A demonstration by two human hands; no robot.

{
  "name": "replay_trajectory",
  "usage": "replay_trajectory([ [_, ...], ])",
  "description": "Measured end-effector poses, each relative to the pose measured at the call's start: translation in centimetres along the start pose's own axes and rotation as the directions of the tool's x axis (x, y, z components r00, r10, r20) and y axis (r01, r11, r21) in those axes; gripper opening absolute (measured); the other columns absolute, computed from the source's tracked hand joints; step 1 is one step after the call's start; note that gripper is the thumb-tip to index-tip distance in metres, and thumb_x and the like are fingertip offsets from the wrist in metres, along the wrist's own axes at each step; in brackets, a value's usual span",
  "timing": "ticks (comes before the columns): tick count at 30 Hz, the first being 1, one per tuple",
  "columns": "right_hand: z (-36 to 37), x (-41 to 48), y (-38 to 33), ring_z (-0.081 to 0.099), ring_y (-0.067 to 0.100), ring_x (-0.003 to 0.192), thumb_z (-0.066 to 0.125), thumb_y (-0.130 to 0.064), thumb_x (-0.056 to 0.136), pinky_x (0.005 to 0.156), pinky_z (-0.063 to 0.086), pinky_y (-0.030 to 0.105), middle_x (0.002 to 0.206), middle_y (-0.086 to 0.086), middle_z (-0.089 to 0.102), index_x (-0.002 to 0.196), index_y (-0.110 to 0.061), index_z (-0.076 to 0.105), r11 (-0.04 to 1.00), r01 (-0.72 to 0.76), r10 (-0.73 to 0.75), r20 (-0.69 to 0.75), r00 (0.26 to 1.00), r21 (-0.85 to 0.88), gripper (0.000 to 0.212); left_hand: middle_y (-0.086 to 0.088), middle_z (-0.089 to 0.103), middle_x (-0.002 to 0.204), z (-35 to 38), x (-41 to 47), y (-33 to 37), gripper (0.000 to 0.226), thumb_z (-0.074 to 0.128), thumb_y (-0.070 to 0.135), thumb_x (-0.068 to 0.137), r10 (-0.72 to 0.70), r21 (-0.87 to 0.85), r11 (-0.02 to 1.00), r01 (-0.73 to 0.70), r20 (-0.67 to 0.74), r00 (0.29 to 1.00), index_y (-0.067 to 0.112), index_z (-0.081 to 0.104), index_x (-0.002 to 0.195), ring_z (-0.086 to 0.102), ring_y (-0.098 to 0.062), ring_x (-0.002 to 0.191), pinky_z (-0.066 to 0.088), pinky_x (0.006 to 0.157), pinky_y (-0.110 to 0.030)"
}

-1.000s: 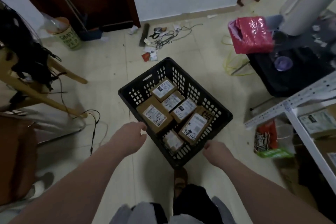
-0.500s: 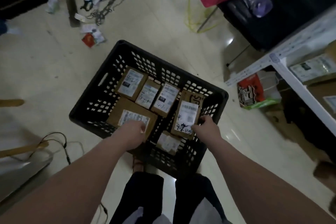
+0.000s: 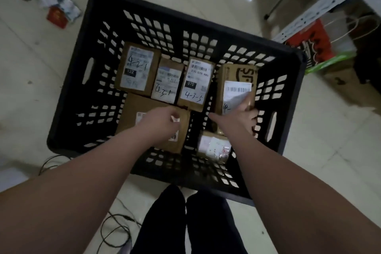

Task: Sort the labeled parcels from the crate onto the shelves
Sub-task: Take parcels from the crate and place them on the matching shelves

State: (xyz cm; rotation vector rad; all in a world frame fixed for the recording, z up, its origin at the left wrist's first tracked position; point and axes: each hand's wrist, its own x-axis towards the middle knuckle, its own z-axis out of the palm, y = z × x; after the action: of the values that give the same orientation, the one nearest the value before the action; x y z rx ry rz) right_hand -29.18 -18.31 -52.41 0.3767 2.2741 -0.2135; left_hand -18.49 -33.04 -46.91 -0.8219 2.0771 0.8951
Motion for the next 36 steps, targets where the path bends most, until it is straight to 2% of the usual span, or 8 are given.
replay_trajectory([
  [7,-0.5,-1.6,1.4,0.027,0.035,0.134,0.083,-0.045,0.062,0.107,0.032,0.053,0.147,0.015,0.021,0.15,-0.041,-0.01,0.99,0.139,-0.13,-0.192,0.973,0.032,0.128,-0.002,0.057,0.126,-0.1,-0.8,2.1,0.043,0.052,0.026,0.095,0.074,-0.132,0.989,-0.072,0.011,0.997,0.021,0.046,0.137,0.055,-0.02,0.109,0.044,0.083,-0.028],
  [14,-5.4,-9.1,2.4,0.036,0.031,0.126,0.077,-0.049,0.055,0.107,0.027,0.044,0.141,0.011,0.034,0.151,-0.036,0.009,0.942,0.336,-0.296,-0.427,0.854,0.02,0.119,-0.002,0.049,0.131,-5.2,-4.3,7.9,0.066,0.06,0.038,0.091,0.083,-0.504,0.855,-0.122,-0.098,0.992,0.027,0.027,0.148,0.055,-0.015,0.103,0.049,0.079,-0.029],
  [17,-8.2,-12.5,2.5,0.037,0.03,0.126,0.075,-0.054,0.057,0.107,0.028,0.044,0.139,0.009,0.037,0.152,-0.035,0.011,0.906,0.418,-0.343,-0.476,0.81,0.059,0.117,-0.004,0.037,0.149,-7.2,-6.7,9.7,0.084,0.065,0.053,0.082,0.068,-0.637,0.77,-0.05,0.003,0.998,0.033,0.018,0.15,0.044,-0.029,0.129,0.039,0.103,-0.047],
  [20,-10.4,-15.9,2.5,0.037,0.028,0.128,0.071,-0.063,0.058,0.107,0.03,0.046,0.138,0.009,0.039,0.153,-0.034,0.012,0.854,0.5,-0.364,-0.522,0.772,0.144,0.115,0.0,0.027,0.156,-8.6,-9.5,11.3,0.104,0.067,0.059,0.069,0.098,-0.711,0.703,-0.015,0.077,0.992,0.035,0.009,0.152,0.031,-0.032,0.139,0.033,0.105,-0.048],
  [26,-14.3,-21.7,2.8,0.039,0.024,0.129,0.071,-0.063,0.054,0.106,0.037,0.046,0.137,0.008,0.045,0.153,-0.029,0.017,0.731,0.655,-0.415,-0.636,0.651,0.193,0.118,0.013,0.058,0.122,-9.4,-13.8,12.3,0.092,0.071,0.064,0.055,0.275,-0.864,0.503,-0.032,0.124,0.954,0.05,0.034,0.138,0.047,-0.025,0.125,0.048,0.083,-0.051],
  [29,-16.3,-23.3,3.5,0.047,0.016,0.126,0.074,-0.065,0.063,0.104,0.043,0.041,0.133,-0.004,0.054,0.148,-0.033,0.029,0.577,0.717,-0.477,-0.55,0.685,0.392,0.102,-0.002,0.064,0.127,-10.0,-15.4,13.0,0.089,0.066,0.074,0.057,0.337,-0.906,0.423,-0.002,0.156,0.929,0.036,0.048,0.136,0.062,-0.028,0.114,0.051,0.088,-0.049],
  [32,-19.3,-24.9,4.5,0.063,0.003,0.101,0.049,-0.058,0.092,0.085,0.049,0.029,0.098,-0.02,0.071,0.113,-0.037,0.066,0.344,0.554,-0.474,-0.37,0.799,0.758,0.034,-0.008,0.067,0.122,-10.7,-16.6,13.7,0.083,0.038,0.084,0.07,0.363,-0.907,0.421,-0.023,0.145,0.921,0.029,0.06,0.128,0.065,-0.03,0.11,0.047,0.096,-0.051],
  [36,-21.1,-24.3,7.1,0.065,0.007,0.072,0.039,-0.032,0.104,0.06,0.05,0.019,0.083,-0.005,0.07,0.111,-0.015,0.07,0.014,0.234,-0.439,-0.205,0.875,0.972,0.037,-0.008,0.065,0.126,-10.9,-18.9,15.2,0.081,0.027,0.085,0.078,0.444,-0.886,0.458,-0.075,0.155,0.882,0.031,0.058,0.13,0.063,-0.031,0.112,0.044,0.101,-0.053],
])
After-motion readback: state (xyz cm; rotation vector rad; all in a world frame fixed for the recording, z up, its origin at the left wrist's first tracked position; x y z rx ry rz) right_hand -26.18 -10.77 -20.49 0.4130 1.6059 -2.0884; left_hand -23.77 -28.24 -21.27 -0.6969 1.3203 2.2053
